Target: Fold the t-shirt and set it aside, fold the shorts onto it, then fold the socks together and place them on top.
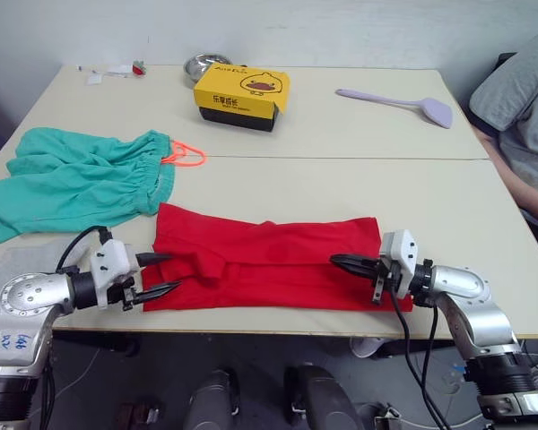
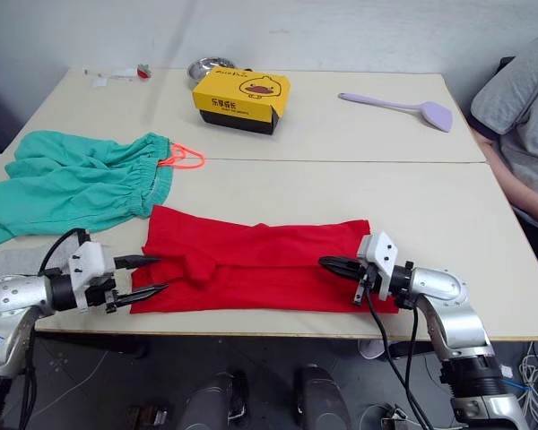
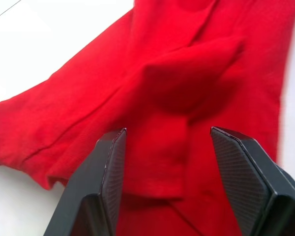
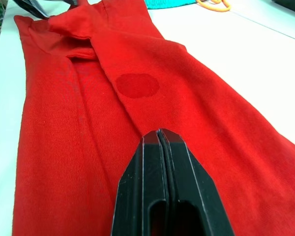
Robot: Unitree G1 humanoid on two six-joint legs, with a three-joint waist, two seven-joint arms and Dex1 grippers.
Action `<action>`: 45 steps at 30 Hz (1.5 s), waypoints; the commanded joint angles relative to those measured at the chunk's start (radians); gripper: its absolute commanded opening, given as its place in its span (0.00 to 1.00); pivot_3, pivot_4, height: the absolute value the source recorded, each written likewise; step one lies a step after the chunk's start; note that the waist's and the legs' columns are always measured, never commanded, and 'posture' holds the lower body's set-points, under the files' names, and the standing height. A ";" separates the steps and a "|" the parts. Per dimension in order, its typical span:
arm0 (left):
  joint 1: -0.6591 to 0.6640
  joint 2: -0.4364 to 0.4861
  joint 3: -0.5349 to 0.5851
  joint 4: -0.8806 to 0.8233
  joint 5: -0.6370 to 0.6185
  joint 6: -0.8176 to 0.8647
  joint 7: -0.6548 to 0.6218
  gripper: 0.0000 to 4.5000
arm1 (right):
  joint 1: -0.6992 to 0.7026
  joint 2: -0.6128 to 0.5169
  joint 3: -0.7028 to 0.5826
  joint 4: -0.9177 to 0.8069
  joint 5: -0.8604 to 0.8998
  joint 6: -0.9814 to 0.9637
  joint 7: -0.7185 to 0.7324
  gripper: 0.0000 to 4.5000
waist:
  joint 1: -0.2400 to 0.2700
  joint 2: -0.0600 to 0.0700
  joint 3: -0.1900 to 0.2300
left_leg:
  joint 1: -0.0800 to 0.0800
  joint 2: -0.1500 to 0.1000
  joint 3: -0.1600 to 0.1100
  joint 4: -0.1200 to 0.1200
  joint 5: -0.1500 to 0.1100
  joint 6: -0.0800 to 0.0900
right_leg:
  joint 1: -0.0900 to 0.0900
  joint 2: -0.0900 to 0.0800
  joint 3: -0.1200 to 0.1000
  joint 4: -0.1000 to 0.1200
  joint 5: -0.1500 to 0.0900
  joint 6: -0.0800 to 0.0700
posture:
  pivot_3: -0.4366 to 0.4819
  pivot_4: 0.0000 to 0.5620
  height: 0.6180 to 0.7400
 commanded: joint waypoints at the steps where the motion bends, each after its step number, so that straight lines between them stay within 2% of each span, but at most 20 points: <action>1: -0.003 0.012 -0.018 0.025 0.048 -0.032 0.012 0.63 | -0.007 0.009 -0.003 -0.021 0.006 -0.005 -0.006 0.00 | -0.002 0.000 0.000 | 0.000 0.000 0.000 0.000 0.000 0.001 | 0.000 0.000 0.000 0.000 0.000 0.000 | 0.48 0.27 1.00; 8: -0.005 0.024 -0.031 0.046 0.033 -0.029 -0.040 0.63 | -0.007 0.013 -0.002 -0.020 0.004 -0.007 -0.016 0.00 | -0.001 0.000 0.000 | 0.000 0.000 0.000 -0.002 0.001 0.001 | -0.001 0.000 0.000 -0.001 0.000 0.000 | 0.48 0.27 1.00; 11: -0.021 0.026 -0.031 0.075 0.053 -0.026 -0.028 0.50 | -0.007 0.015 -0.002 -0.017 0.003 -0.010 -0.020 0.00 | 0.000 0.000 0.000 | 0.000 0.000 0.000 -0.001 0.001 0.001 | -0.001 0.000 0.000 0.000 0.000 0.000 | 0.48 0.27 1.00; 18: -0.051 0.036 -0.026 0.111 0.053 -0.041 -0.050 0.01 | -0.010 0.022 -0.002 -0.012 0.000 -0.013 -0.027 0.00 | 0.000 0.000 0.000 | 0.000 0.000 0.000 -0.002 0.001 0.001 | -0.001 0.000 0.000 0.000 0.000 0.000 | 0.48 0.27 1.00; 27: -0.093 0.088 0.026 0.184 -0.034 -0.133 -0.202 0.01 | -0.012 0.024 -0.004 -0.001 -0.002 -0.018 -0.027 0.00 | -0.002 0.000 0.000 | 0.000 0.000 0.000 -0.002 0.001 0.001 | -0.001 0.000 0.000 0.000 0.000 0.000 | 0.48 0.27 1.00; 31: -0.090 0.120 0.006 0.218 -0.013 -0.172 -0.249 0.01 | -0.012 0.022 -0.005 0.004 -0.004 -0.019 -0.026 0.00 | -0.002 0.000 0.000 | 0.000 0.000 0.000 -0.002 0.001 0.001 | -0.001 0.000 0.000 -0.001 0.000 0.000 | 0.48 0.27 1.00; 35: -0.093 0.100 0.011 0.202 -0.061 -0.092 -0.247 0.01 | -0.010 0.024 -0.004 0.004 -0.005 -0.020 -0.029 0.00 | -0.001 0.000 0.000 | -0.001 0.000 0.000 -0.002 0.001 0.001 | -0.001 0.000 0.000 -0.001 0.000 0.000 | 0.48 0.27 1.00; 39: -0.087 0.103 0.036 0.188 -0.067 -0.060 -0.213 0.22 | -0.004 0.021 -0.008 -0.003 -0.004 -0.018 -0.031 0.00 | -0.002 0.000 0.000 | -0.001 0.000 0.000 -0.002 0.001 0.001 | -0.001 0.000 0.000 -0.001 0.000 0.000 | 0.48 0.27 1.00; 40: -0.083 0.112 0.051 0.182 -0.084 -0.043 -0.220 0.29 | -0.001 0.018 -0.012 -0.009 0.001 -0.015 -0.029 0.00 | -0.002 0.000 0.000 | -0.001 0.000 0.000 -0.002 0.001 0.001 | -0.001 0.000 0.000 -0.001 0.000 0.000 | 0.48 0.27 1.00; 42: -0.078 0.129 0.104 0.127 -0.193 0.088 -0.246 0.43 | 0.007 0.010 -0.022 -0.033 0.024 0.000 -0.017 0.00 | -0.003 0.000 0.000 | -0.001 0.000 0.000 -0.002 0.001 0.001 | -0.001 0.000 0.000 -0.001 0.000 0.000 | 0.48 0.27 1.00; 45: -0.120 0.113 0.167 0.043 -0.330 0.253 -0.202 0.43 | -0.012 0.017 -0.025 -0.072 0.058 0.049 -0.028 0.00 | -0.001 0.000 0.000 | -0.001 0.000 0.000 -0.002 0.001 0.001 | -0.001 0.000 0.000 -0.001 0.000 0.000 | 0.48 0.27 1.00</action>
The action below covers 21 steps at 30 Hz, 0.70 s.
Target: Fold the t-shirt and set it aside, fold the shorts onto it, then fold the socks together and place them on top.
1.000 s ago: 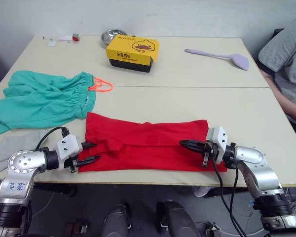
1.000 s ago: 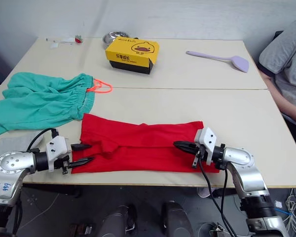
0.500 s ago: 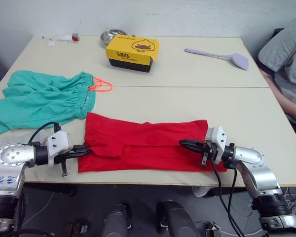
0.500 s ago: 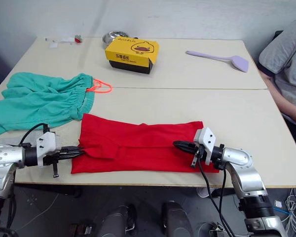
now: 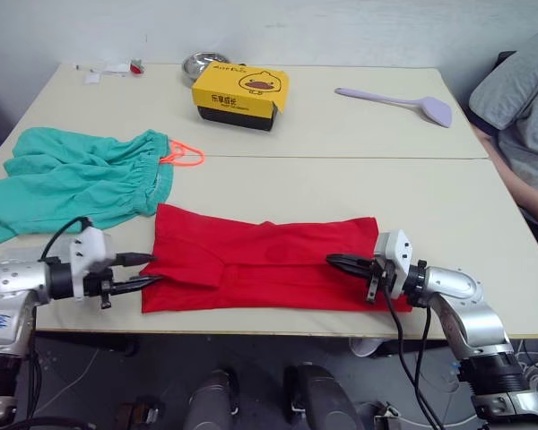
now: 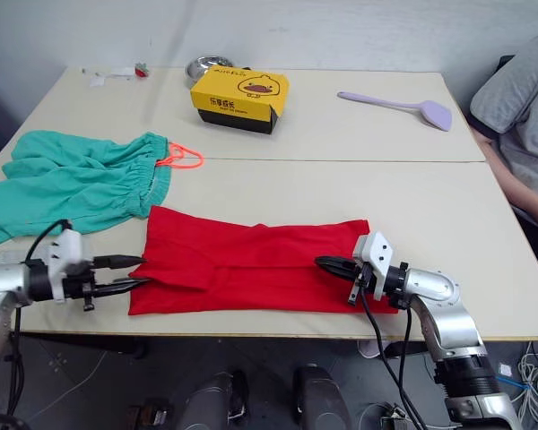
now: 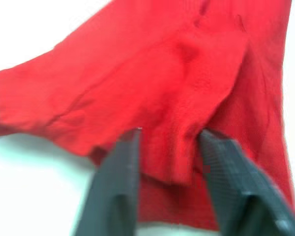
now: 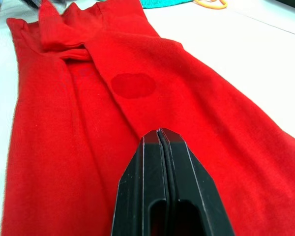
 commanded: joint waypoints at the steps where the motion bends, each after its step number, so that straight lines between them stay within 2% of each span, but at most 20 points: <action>1: -0.056 -0.010 0.088 -0.127 -0.159 0.156 0.055 0.43 | -0.030 0.002 -0.027 -0.091 0.064 0.060 -0.012 0.00 | 0.000 0.000 0.000 | 0.000 0.000 0.000 0.000 0.000 0.000 | 0.000 0.000 0.000 0.000 0.000 0.000 | 0.48 0.27 1.00; 3: -0.078 -0.051 0.070 -0.176 -0.171 0.174 0.092 0.43 | -0.058 0.018 -0.005 -0.112 0.063 0.090 -0.032 0.00 | 0.002 0.000 0.000 | 0.000 0.000 0.000 0.001 0.000 0.000 | 0.001 0.000 0.000 0.001 0.000 0.000 | 0.48 0.27 1.00; 6: -0.128 -0.143 0.025 -0.215 -0.168 0.201 0.184 0.30 | -0.119 0.057 0.046 -0.138 0.026 0.144 -0.090 0.00 | 0.001 0.000 0.000 | 0.002 -0.001 0.000 0.002 0.000 0.000 | 0.002 0.000 0.001 0.001 0.001 0.002 | 0.48 0.27 1.00; 10: -0.185 -0.250 -0.090 -0.177 -0.015 0.131 0.304 0.02 | -0.210 0.130 0.122 -0.098 -0.094 0.148 -0.207 0.00 | 0.001 0.000 0.000 | 0.001 0.000 0.000 0.003 0.001 -0.001 | 0.001 0.001 0.001 0.002 0.001 0.002 | 0.48 0.27 1.00; 15: -0.218 -0.350 -0.195 -0.103 0.122 0.084 0.416 0.01 | -0.294 0.231 0.218 -0.034 -0.231 0.149 -0.334 0.00 | 0.001 0.000 0.000 | -0.001 -0.001 0.001 0.003 0.005 -0.007 | 0.000 0.001 0.001 0.001 0.001 0.002 | 0.48 0.27 1.00; 21: -0.197 -0.400 -0.203 -0.050 0.204 0.085 0.543 0.01 | -0.319 0.286 0.280 0.064 -0.367 0.185 -0.462 0.00 | 0.002 -0.001 0.000 | -0.002 -0.001 0.001 0.003 0.005 -0.007 | -0.002 0.001 0.001 0.001 0.001 0.002 | 0.48 0.27 1.00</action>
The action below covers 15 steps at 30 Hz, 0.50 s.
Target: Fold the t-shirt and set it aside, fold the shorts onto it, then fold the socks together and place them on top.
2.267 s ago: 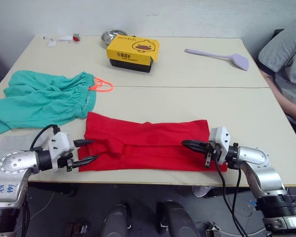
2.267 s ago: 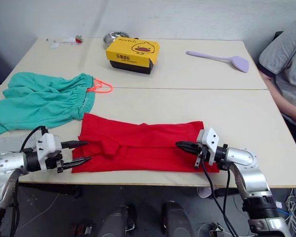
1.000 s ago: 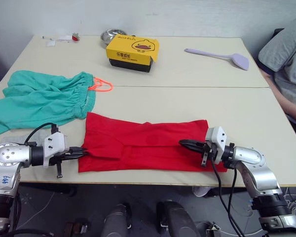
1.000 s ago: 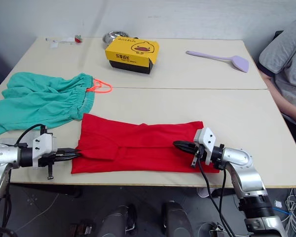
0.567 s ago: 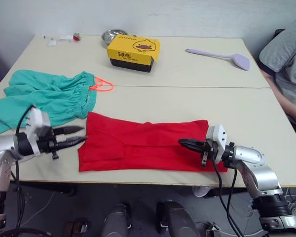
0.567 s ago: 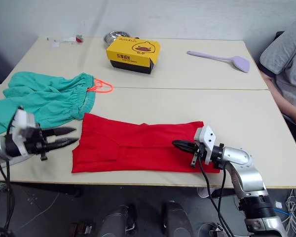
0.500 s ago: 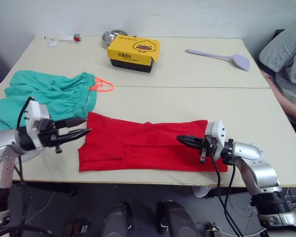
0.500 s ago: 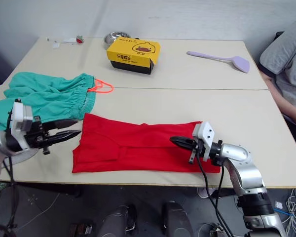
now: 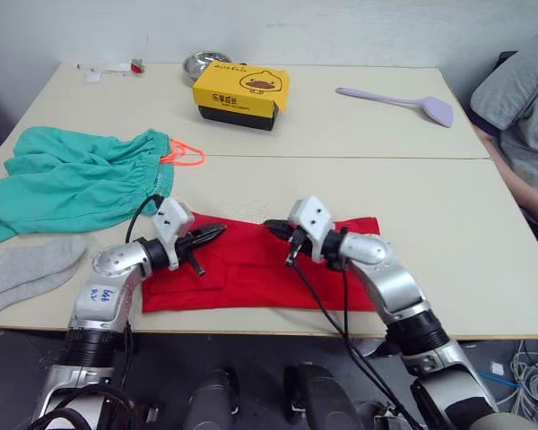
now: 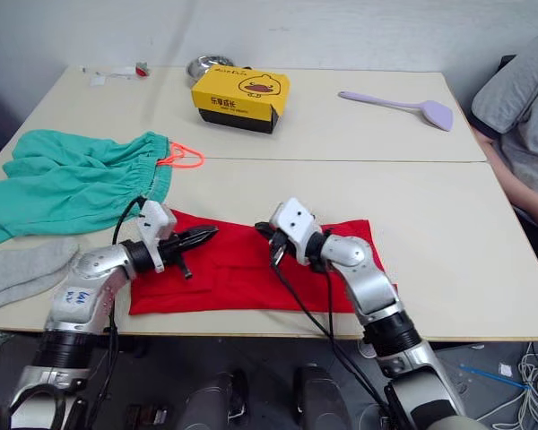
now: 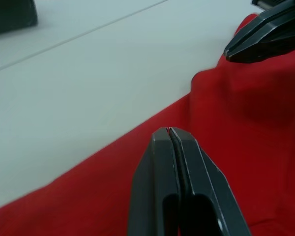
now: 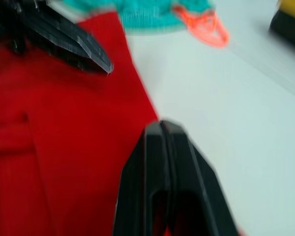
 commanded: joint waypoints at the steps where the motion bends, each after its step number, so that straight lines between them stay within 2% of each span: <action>1: 0.012 -0.011 0.029 0.010 0.047 -0.014 0.094 0.01 | -0.012 0.004 0.011 0.047 -0.072 0.000 -0.069 0.00 | 0.000 0.000 0.000 | 0.000 0.000 0.000 0.000 0.000 0.000 | 0.000 0.000 0.000 0.000 0.000 0.000 | 0.48 0.27 1.00; 4: 0.025 -0.022 0.052 0.028 0.073 -0.016 0.173 0.01 | 0.009 -0.016 -0.030 0.057 -0.078 0.011 -0.096 0.00 | 0.000 0.000 0.000 | 0.000 0.000 0.000 0.000 0.000 0.000 | 0.000 0.000 0.000 0.001 0.000 0.000 | 0.48 0.27 1.00; 7: 0.041 -0.027 0.085 0.059 0.087 -0.024 0.236 0.01 | 0.066 -0.089 -0.101 0.023 -0.052 0.027 -0.084 0.00 | 0.003 -0.001 0.000 | 0.000 0.000 -0.001 0.000 0.000 0.000 | 0.000 0.000 0.000 0.001 0.000 0.000 | 0.48 0.27 1.00; 15: 0.060 -0.043 0.149 0.128 0.078 -0.062 0.291 0.01 | 0.192 -0.232 -0.265 0.015 -0.010 0.023 -0.083 0.00 | 0.017 -0.002 -0.002 | 0.005 0.000 -0.001 0.000 -0.004 0.004 | 0.004 -0.001 0.000 0.000 0.001 0.001 | 0.48 0.27 1.00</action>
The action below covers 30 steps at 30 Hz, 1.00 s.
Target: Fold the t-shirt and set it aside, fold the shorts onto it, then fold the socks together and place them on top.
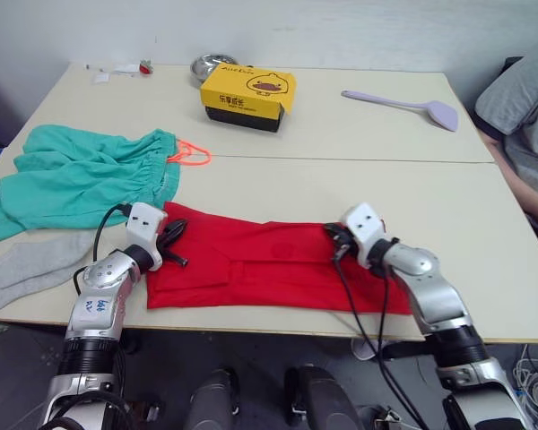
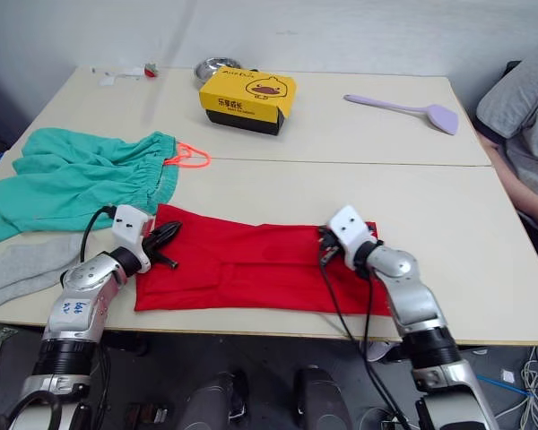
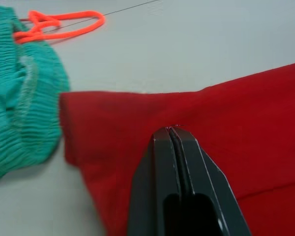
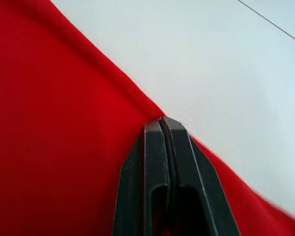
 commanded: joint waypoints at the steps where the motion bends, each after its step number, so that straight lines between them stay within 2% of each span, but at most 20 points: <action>1: 0.020 -0.007 0.022 0.023 -0.001 -0.019 0.011 0.01 | 0.049 -0.049 -0.076 0.013 0.011 0.008 -0.014 0.00 | 0.001 0.000 0.000 | 0.000 0.000 0.000 0.000 -0.001 0.000 | 0.000 0.000 0.000 0.000 0.000 0.000 | 0.48 0.27 1.00; 7: 0.018 -0.024 0.048 0.018 -0.035 -0.030 0.003 0.01 | 0.078 -0.071 -0.163 0.036 0.038 -0.015 -0.033 0.00 | 0.003 -0.001 -0.001 | 0.001 0.000 0.000 0.000 -0.001 -0.002 | 0.001 0.000 0.000 0.000 0.001 -0.001 | 0.48 0.27 1.00; 11: -0.035 -0.043 0.078 -0.115 -0.186 0.027 -0.087 0.01 | 0.070 -0.039 -0.213 -0.021 0.145 -0.110 0.037 0.00 | 0.006 -0.001 0.000 | -0.001 0.000 0.000 0.000 0.000 0.001 | 0.000 0.000 0.000 0.000 0.001 0.000 | 0.48 0.27 1.00; 14: -0.057 -0.033 0.052 -0.172 -0.229 0.072 -0.148 0.01 | 0.061 -0.007 -0.190 -0.080 0.197 -0.114 0.074 0.00 | 0.006 -0.001 0.000 | -0.003 0.000 0.000 0.000 0.004 -0.003 | -0.002 0.001 0.000 -0.001 0.002 0.000 | 0.48 0.27 1.00; 19: -0.109 -0.056 -0.053 -0.142 -0.172 0.057 -0.200 0.01 | 0.023 0.087 -0.046 -0.149 0.165 -0.059 0.060 0.00 | -0.001 -0.001 0.000 | -0.001 0.001 0.001 -0.001 0.005 -0.005 | -0.001 0.002 0.000 -0.001 0.002 0.000 | 0.48 0.27 1.00; 25: -0.139 -0.103 -0.196 -0.068 -0.108 0.023 -0.281 0.01 | 0.012 0.153 0.092 -0.123 0.068 -0.045 0.017 0.00 | 0.006 -0.001 0.000 | -0.004 0.000 0.001 -0.001 0.005 -0.005 | -0.003 0.002 0.000 -0.002 0.002 0.000 | 0.48 0.27 1.00; 28: -0.164 -0.116 -0.239 0.013 -0.018 0.006 -0.227 0.01 | 0.016 0.160 0.103 -0.099 0.047 -0.034 -0.006 0.00 | 0.008 -0.001 0.000 | -0.004 0.000 0.001 -0.001 0.005 -0.004 | -0.003 0.001 0.000 -0.003 0.002 0.000 | 0.48 0.27 1.00; 30: -0.185 -0.135 -0.218 0.066 0.005 -0.003 -0.165 0.01 | 0.020 0.153 0.095 -0.084 0.038 -0.037 -0.017 0.00 | 0.008 -0.001 0.000 | -0.004 0.000 0.001 -0.001 0.005 -0.004 | -0.003 0.001 0.000 -0.003 0.002 0.000 | 0.48 0.27 1.00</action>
